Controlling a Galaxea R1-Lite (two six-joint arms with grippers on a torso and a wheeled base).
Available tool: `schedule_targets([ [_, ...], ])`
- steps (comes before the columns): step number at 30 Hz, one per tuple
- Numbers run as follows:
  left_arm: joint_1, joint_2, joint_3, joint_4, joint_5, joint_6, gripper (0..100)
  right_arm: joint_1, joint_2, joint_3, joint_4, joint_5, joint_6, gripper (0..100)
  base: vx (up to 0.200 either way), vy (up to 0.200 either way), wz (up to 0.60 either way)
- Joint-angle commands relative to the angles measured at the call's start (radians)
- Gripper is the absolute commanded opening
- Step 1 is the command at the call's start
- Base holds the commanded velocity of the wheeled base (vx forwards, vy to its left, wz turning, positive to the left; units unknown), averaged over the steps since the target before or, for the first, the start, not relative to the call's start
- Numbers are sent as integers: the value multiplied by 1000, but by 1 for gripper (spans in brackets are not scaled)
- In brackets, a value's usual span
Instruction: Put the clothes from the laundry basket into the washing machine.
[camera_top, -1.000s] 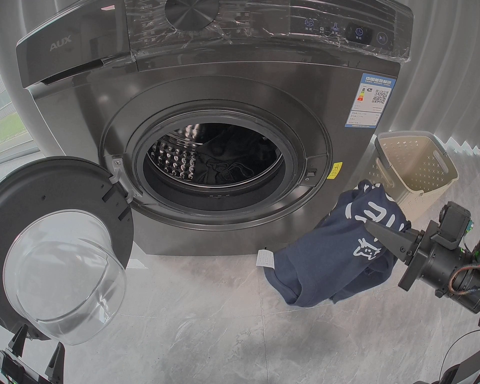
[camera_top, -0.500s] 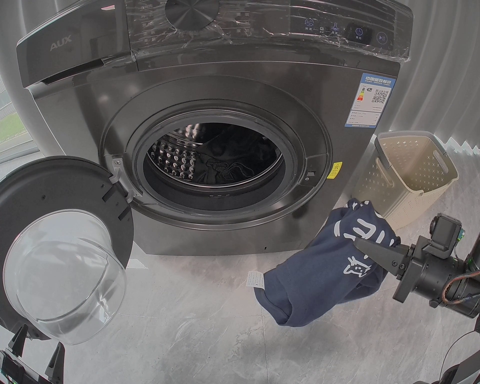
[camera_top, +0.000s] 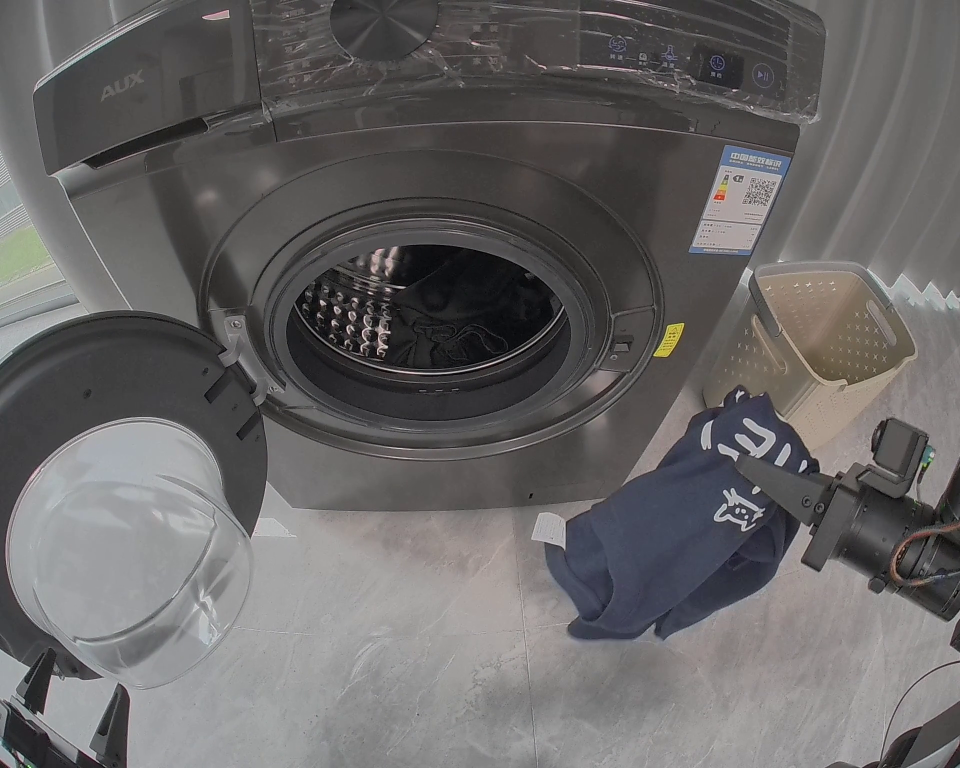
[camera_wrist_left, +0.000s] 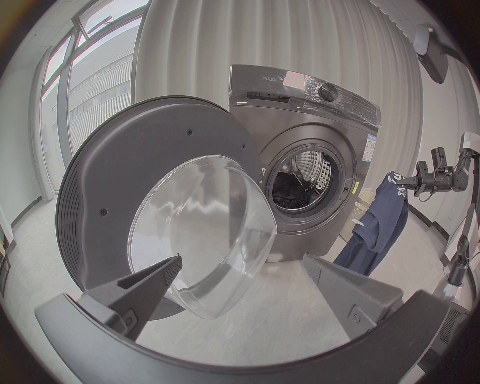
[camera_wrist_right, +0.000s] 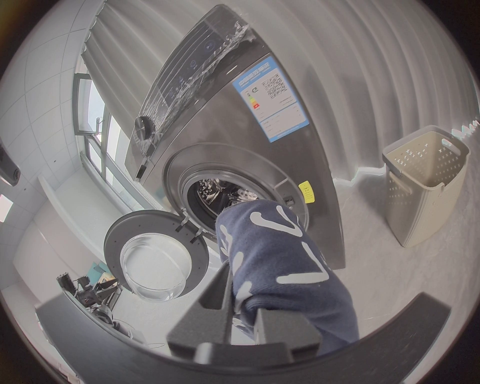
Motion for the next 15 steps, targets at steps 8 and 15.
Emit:
schedule_targets([
  [8, 0, -16, 16, 0, 2, -2, 100, -60, -13, -36, -4, 0, -5, 0, 0, 0, 225],
  [15, 0, -16, 16, 0, 2, -2, 100, -31, -22, -2, 8, 0, -6, 0, 0, 0, 0],
])
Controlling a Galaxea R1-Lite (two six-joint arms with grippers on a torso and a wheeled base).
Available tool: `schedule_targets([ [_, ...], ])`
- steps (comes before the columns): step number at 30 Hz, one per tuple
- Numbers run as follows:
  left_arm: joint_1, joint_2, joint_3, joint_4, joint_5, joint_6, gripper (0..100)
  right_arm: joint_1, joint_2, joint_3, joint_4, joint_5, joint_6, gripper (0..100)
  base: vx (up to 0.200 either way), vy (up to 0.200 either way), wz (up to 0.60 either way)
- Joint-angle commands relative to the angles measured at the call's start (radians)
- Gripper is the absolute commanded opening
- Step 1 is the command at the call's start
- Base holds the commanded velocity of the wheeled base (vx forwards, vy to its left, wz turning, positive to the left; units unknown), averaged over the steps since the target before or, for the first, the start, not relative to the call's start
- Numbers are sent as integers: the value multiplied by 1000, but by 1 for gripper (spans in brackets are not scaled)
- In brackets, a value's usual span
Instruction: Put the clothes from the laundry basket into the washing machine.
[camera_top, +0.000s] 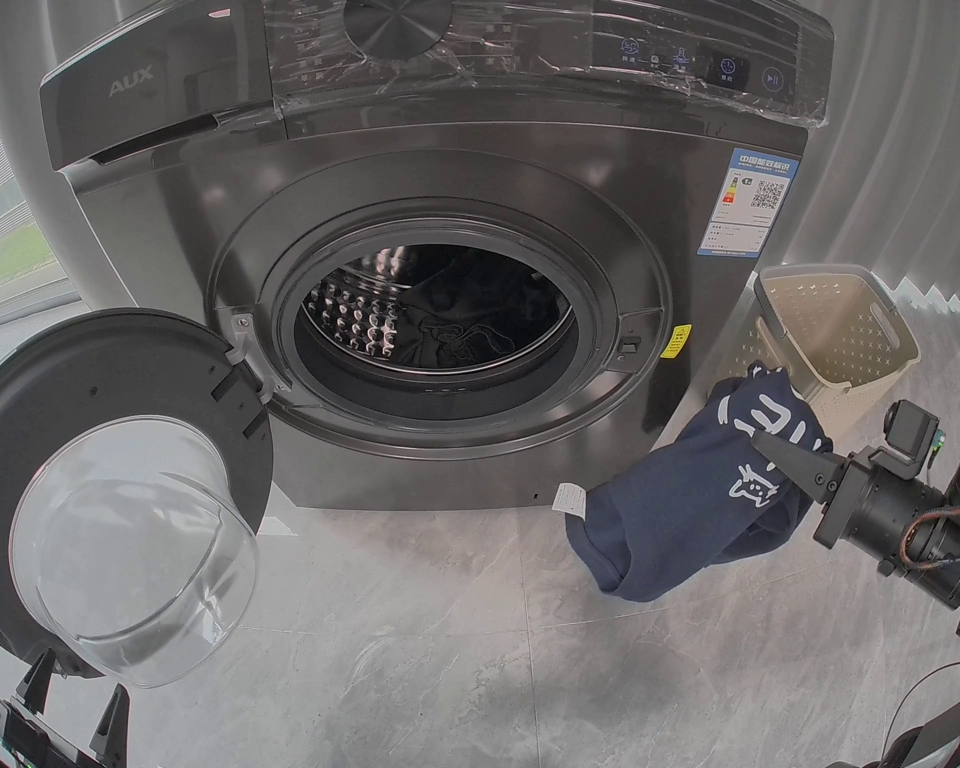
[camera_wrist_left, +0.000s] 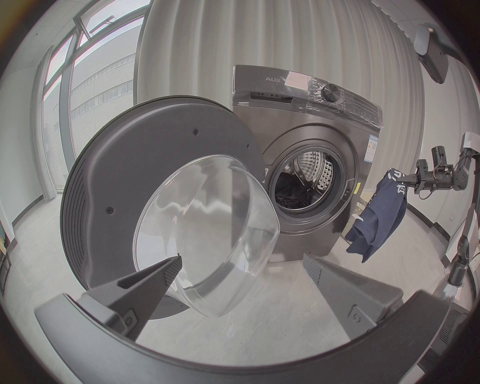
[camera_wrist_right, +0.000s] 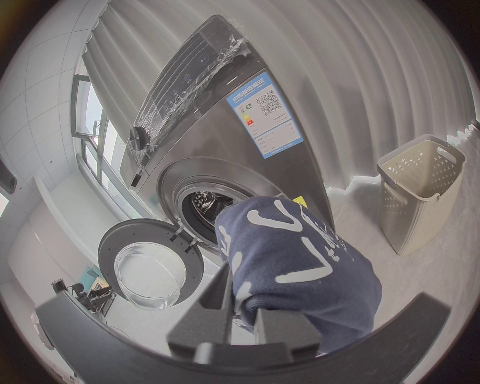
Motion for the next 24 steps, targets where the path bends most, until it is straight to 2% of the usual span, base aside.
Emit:
schedule_targets([
  [1, 0, -16, 16, 0, 1, -1, 100, 22, -7, 27, 3, -1, -1, 0, 0, 0, 0],
  [14, 0, -16, 16, 0, 1, -1, 100, 28, -8, 41, 2, -1, -2, 0, 0, 0, 0],
  [17, 0, -16, 16, 0, 1, -1, 100, 29, -8, 39, 2, 1, -1, 0, 0, 0, 600],
  [24, 0, -16, 16, 0, 1, -1, 100, 39, -4, 47, 3, 1, -2, 0, 0, 0, 0],
])
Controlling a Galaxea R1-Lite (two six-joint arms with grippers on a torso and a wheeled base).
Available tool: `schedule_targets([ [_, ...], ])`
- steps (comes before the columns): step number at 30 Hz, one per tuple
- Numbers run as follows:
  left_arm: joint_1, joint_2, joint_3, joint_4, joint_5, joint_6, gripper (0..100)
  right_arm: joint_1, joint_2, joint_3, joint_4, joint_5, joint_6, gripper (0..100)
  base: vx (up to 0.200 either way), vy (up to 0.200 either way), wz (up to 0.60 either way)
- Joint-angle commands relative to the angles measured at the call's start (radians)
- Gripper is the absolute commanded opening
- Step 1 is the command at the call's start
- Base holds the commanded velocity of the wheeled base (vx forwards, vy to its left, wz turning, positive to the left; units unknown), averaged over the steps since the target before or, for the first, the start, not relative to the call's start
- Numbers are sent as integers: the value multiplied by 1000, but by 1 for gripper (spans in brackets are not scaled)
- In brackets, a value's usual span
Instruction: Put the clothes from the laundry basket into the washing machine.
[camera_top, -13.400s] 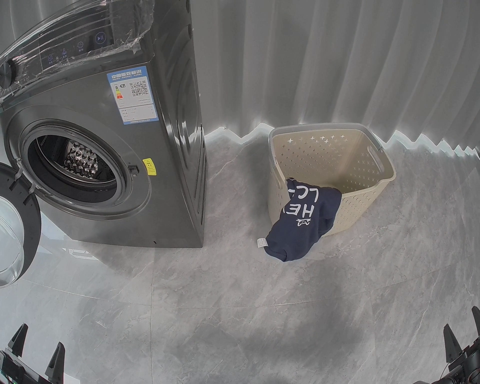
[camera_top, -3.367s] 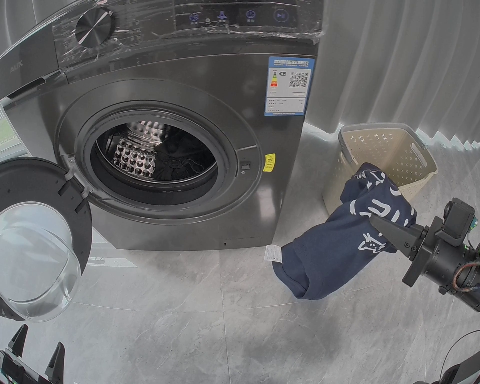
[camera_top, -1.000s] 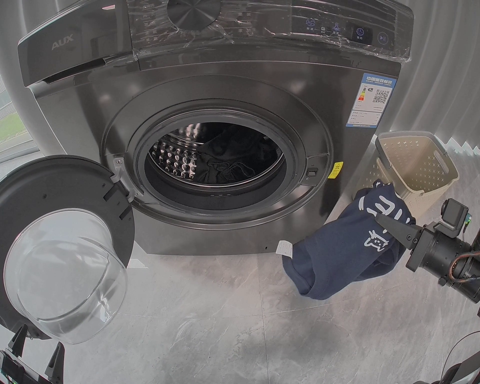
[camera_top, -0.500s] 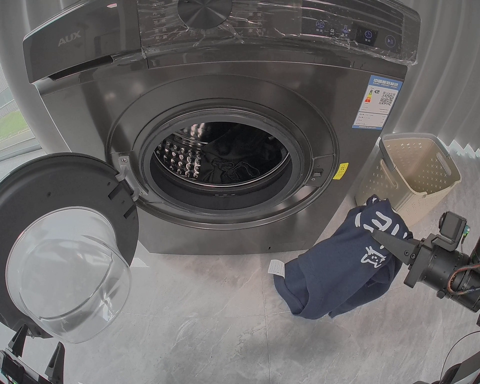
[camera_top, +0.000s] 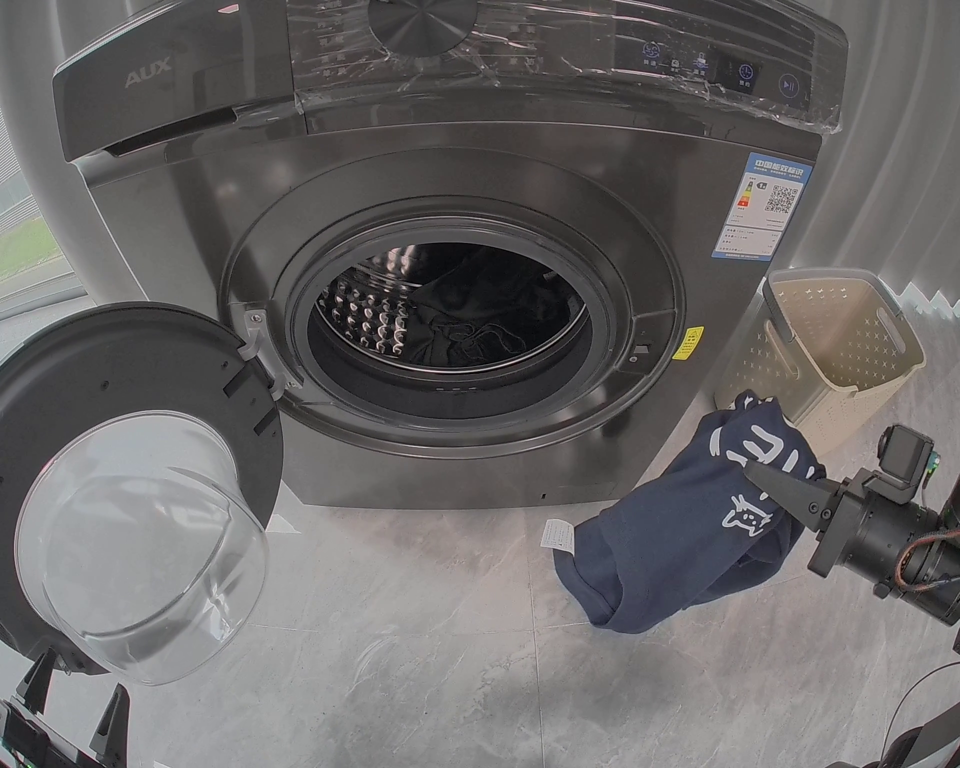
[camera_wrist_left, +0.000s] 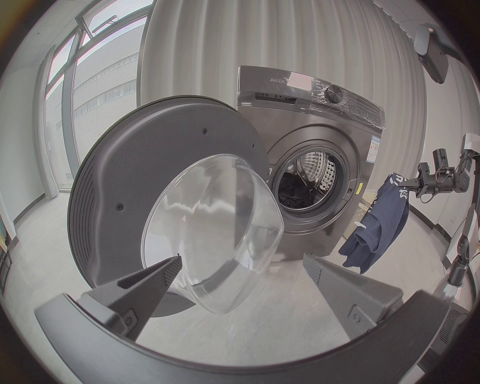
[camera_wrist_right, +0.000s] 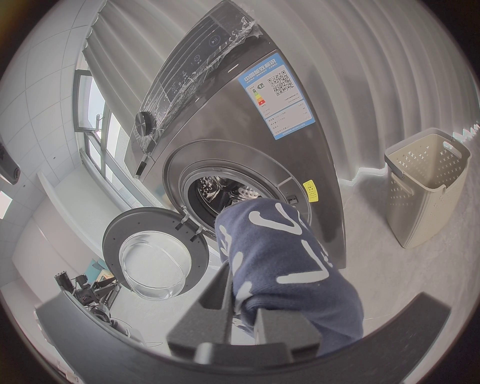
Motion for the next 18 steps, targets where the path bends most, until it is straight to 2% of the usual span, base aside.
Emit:
schedule_targets([
  [1, 0, -16, 16, 0, 0, 0, 100, 11, 4, 5, 0, 1, -2, 0, 0, 0, 0],
  [8, 0, -16, 16, 0, 0, 0, 100, 26, 5, 24, -1, -21, -79, 0, 0, 0, 0],
  [10, 0, -16, 16, 0, 0, 0, 100, 32, 11, 18, -1, -38, -82, 0, 0, 0, 0],
  [14, 0, -18, 16, 0, 0, 1, 100, 45, 22, 5, -3, -18, -70, 0, 0, 0, 0],
  [18, 0, -16, 16, 0, 0, 1, 100, 31, 30, -13, -9, -7, -22, 0, 0, 0, 0],
])
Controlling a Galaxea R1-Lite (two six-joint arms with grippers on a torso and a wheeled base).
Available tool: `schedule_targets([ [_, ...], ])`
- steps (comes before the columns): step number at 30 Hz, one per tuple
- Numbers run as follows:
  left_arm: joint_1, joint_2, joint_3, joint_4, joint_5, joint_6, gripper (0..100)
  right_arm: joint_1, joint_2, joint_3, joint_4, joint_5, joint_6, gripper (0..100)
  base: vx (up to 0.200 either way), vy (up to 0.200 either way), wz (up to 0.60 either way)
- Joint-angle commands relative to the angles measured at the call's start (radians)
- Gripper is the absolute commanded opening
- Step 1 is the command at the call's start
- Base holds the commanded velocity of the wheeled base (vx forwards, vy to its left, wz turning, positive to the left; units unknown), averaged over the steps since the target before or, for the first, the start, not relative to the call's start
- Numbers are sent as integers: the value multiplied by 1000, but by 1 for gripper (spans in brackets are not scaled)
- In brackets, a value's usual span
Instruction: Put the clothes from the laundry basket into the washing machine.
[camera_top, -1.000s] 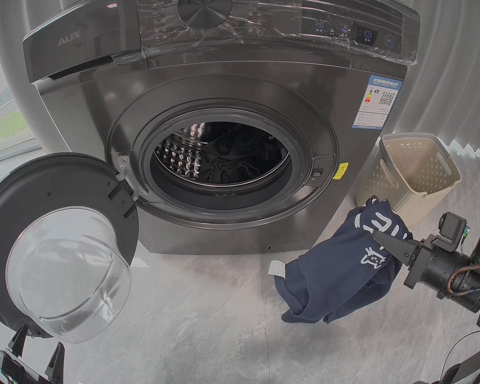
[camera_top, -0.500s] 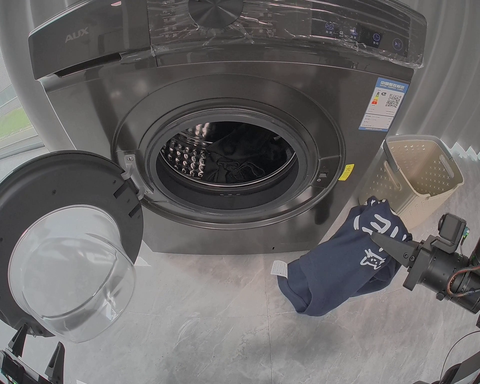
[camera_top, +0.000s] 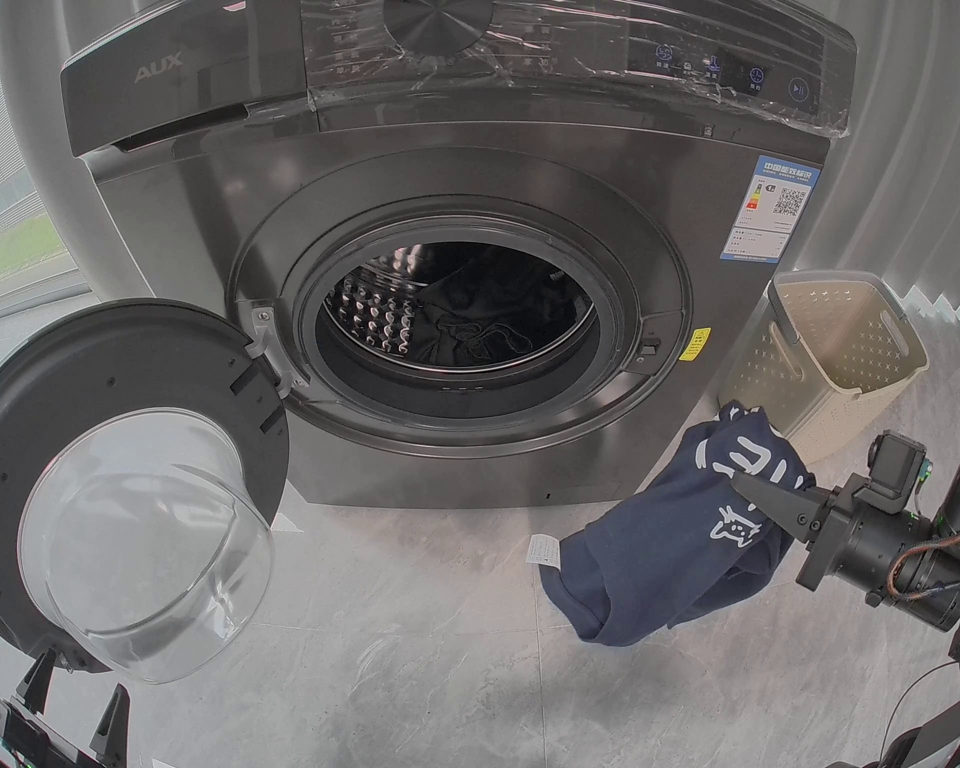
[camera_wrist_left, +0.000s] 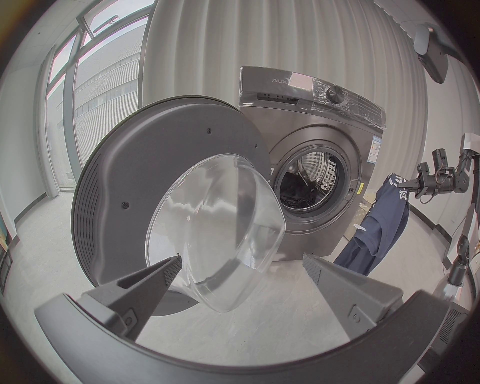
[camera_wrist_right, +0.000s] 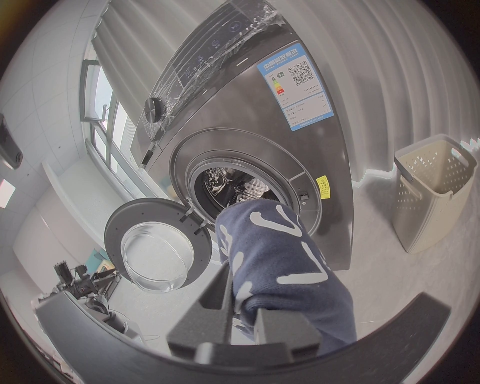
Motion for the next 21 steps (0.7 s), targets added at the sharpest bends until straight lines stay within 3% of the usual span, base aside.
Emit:
schedule_targets([
  [1, 0, -16, 16, 0, 0, 1, 100, -12, 12, -20, 1, 8, 17, 0, 0, 0, 0],
  [5, 0, -18, 16, 0, 0, 1, 100, -49, 14, -35, 1, 25, 12, 0, 0, 0, 0],
  [8, 0, -16, 16, 0, 0, 1, 100, -49, 16, -38, 2, 26, 17, 0, 0, 0, 600],
  [21, 0, -16, 16, 0, 0, -1, 100, -32, 20, -18, 7, 14, 0, 0, 0, 0, 0],
])
